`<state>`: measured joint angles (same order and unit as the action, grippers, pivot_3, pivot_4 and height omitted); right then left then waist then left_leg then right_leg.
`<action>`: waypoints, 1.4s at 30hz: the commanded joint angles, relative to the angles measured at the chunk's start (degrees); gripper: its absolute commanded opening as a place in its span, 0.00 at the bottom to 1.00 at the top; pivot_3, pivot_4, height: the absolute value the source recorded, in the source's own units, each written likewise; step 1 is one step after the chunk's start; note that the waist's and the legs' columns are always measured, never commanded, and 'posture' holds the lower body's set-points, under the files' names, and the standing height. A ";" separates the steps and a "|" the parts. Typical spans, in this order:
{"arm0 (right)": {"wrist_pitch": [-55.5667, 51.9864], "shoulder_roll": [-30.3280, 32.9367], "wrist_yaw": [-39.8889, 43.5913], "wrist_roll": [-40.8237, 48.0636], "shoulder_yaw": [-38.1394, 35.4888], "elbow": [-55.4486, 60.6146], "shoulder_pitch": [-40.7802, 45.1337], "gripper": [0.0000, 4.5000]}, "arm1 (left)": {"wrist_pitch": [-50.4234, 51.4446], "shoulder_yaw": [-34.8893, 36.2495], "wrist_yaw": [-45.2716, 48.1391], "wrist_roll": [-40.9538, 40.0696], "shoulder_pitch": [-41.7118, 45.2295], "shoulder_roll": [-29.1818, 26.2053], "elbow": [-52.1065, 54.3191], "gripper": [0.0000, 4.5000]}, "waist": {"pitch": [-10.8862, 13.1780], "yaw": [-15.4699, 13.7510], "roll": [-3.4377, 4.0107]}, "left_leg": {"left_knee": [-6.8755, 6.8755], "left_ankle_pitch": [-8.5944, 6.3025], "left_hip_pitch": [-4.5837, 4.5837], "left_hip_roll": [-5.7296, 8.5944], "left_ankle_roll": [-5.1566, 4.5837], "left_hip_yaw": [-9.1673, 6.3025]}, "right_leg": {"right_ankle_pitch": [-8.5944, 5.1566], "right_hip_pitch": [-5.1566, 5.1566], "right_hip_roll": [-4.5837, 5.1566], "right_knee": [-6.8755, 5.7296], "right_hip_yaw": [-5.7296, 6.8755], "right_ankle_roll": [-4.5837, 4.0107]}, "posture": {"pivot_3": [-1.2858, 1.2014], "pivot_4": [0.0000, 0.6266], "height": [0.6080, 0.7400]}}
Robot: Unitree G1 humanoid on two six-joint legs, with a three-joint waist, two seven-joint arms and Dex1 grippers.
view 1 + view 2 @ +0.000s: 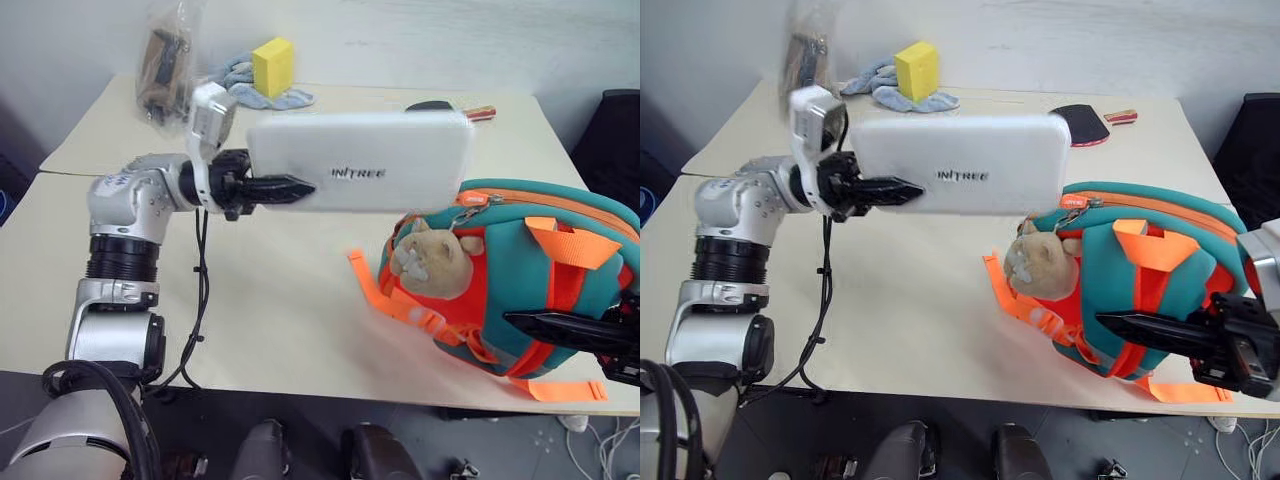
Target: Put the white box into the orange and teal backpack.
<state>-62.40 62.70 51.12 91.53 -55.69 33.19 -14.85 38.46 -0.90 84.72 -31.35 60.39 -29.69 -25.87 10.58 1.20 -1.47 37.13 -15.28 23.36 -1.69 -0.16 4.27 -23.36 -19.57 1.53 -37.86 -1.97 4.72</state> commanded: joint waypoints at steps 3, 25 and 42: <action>-0.81 0.93 2.67 0.25 -4.12 -0.50 -0.40 0.00 | -9.29 -2.61 1.72 4.81 4.04 2.61 -4.44 0.29 | 0.03 -0.58 -0.05 | 0.03 -0.03 0.00 0.00 -0.05 0.00 | 0.00 0.01 0.01 0.02 0.00 0.00 | 0.52 0.24 1.00; 3.93 -0.31 0.66 -5.60 6.28 1.55 5.41 0.00 | -32.38 -14.15 2.76 15.21 12.47 20.15 -17.26 0.29 | 0.05 -1.12 -0.08 | 0.05 -0.10 0.07 0.01 -0.17 0.00 | 0.01 -0.05 0.01 0.02 -0.01 0.01 | 0.52 0.24 1.00; 7.37 -4.94 -3.67 -9.34 10.06 5.27 3.16 0.00 | -32.91 -13.27 -9.29 23.65 10.26 24.27 -17.53 0.88 | 0.05 -0.88 -0.09 | 0.06 -0.09 -0.02 -0.01 -0.17 -0.01 | 0.01 -0.02 -0.06 -0.05 -0.06 0.02 | 0.52 0.24 1.00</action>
<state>-56.27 58.49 47.82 82.11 -45.17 37.67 -11.19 5.10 -16.73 74.03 -6.58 70.52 -2.79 -45.64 10.63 0.33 -1.57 37.17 -15.36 23.34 -1.70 -0.30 4.27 -23.34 -19.60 1.46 -37.91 -2.04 4.74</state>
